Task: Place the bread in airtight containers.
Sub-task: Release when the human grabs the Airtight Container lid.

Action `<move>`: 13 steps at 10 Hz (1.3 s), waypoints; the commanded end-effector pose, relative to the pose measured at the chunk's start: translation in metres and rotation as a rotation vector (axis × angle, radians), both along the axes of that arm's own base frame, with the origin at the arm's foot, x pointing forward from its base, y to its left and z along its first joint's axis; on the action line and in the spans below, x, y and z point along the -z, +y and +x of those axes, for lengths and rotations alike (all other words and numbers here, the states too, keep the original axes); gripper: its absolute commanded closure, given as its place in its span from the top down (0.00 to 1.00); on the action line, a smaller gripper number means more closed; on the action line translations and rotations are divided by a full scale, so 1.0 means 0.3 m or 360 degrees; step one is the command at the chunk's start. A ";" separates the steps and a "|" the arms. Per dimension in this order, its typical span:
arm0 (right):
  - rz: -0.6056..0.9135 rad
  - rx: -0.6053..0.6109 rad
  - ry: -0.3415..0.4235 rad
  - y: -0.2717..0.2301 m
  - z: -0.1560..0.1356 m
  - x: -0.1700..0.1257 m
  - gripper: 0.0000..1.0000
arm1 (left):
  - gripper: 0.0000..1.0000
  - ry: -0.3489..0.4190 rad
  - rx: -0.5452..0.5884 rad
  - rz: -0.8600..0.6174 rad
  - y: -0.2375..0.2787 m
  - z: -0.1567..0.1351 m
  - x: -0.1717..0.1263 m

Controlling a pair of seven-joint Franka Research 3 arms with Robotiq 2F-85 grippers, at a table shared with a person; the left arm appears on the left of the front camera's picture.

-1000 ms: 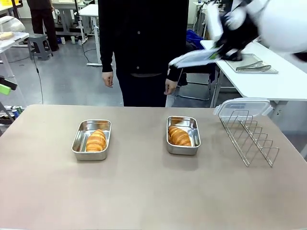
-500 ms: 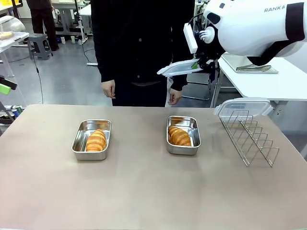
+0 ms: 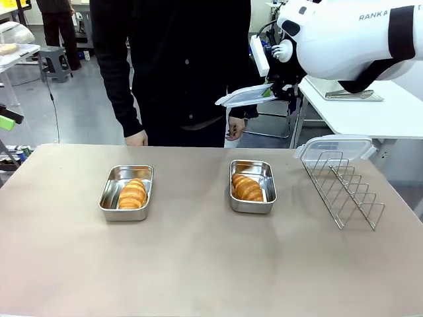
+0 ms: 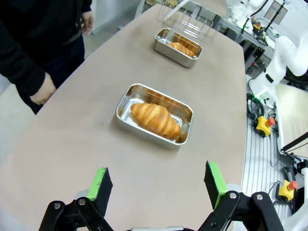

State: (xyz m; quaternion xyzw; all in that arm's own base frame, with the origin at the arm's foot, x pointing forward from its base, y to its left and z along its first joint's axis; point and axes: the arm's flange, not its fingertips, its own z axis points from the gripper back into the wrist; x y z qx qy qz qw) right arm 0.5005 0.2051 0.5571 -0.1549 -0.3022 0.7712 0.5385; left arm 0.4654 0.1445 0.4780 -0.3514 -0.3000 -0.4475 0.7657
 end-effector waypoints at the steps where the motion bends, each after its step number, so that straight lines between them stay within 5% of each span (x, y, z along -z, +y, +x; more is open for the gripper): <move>1: 0.0018 -0.0004 -0.0004 -0.016 0.003 -0.008 0.00 | 1.00 -0.0009 0.0010 0.0016 -0.004 -0.006 -0.006; 13: 0.0018 -0.0004 -0.0004 -0.016 0.003 -0.008 0.00 | 1.00 -0.0009 0.0010 0.0016 -0.004 -0.006 -0.006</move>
